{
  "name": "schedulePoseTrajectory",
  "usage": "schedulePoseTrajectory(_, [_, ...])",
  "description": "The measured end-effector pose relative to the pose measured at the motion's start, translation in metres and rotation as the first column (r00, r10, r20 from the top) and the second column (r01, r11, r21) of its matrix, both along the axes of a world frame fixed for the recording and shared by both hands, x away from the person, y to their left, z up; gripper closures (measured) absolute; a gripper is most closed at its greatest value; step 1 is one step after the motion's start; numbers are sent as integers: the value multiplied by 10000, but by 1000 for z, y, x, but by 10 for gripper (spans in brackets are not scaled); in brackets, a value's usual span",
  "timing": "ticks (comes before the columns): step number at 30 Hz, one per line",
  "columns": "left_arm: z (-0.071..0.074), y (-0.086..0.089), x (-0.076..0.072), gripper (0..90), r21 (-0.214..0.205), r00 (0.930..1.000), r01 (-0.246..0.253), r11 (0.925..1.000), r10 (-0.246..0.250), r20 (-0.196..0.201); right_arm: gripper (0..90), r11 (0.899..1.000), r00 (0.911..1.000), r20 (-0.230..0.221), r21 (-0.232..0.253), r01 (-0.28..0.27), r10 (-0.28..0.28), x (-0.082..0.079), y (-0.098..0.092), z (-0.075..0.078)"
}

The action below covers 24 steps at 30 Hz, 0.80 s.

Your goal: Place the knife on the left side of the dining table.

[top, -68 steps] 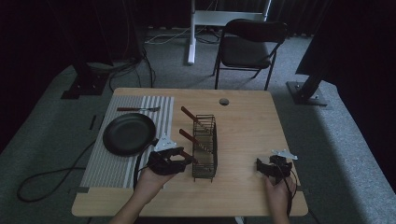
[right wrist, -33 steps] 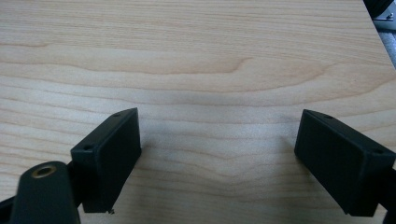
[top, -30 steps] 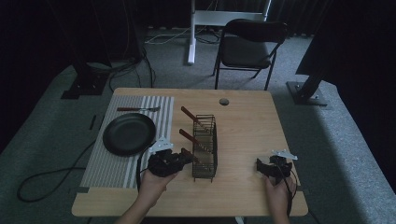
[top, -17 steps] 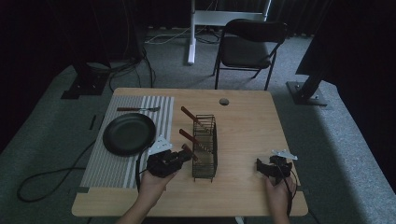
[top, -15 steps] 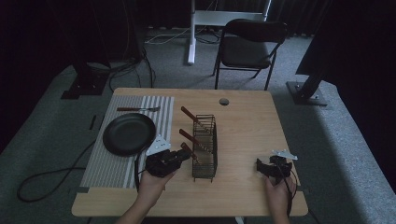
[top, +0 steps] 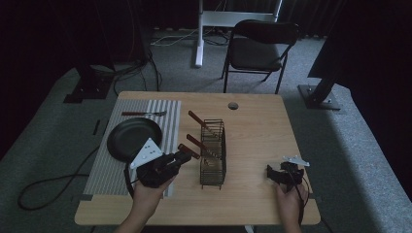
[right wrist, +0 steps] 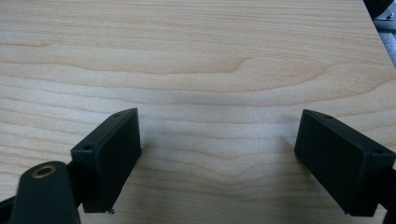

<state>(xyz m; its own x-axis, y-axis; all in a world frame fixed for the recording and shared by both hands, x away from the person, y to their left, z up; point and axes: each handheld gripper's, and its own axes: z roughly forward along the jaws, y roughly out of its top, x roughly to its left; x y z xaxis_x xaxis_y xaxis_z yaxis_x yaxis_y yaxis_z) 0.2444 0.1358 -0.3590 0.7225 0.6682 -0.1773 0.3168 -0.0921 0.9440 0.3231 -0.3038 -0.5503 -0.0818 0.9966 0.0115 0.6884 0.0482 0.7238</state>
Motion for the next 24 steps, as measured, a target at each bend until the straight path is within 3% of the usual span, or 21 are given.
schedulePoseTrajectory(7, [15, 17, -10, 824, -266, 9990, -228, 9994, 238, 379, 136, 10000, 10000, -3, 1, 2, -2, 0, 0, 0])
schedulePoseTrajectory(15, [18, 47, -17, 824, -559, 9933, -986, 9936, 1017, 552, 136, 10000, 10000, -4, 1, 3, -3, 0, 0, 0])
schedulePoseTrajectory(20, [12, 75, -21, 824, -600, 9840, -1699, 9836, 1727, 437, 136, 10000, 10000, -11, -11, -1, 1, 0, 0, 0])
schedulePoseTrajectory(24, [0, 94, -22, 824, -601, 9741, -2246, 9726, 2257, 122, 136, 10000, 10000, -13, -8, 3, -3, 0, 0, 0])
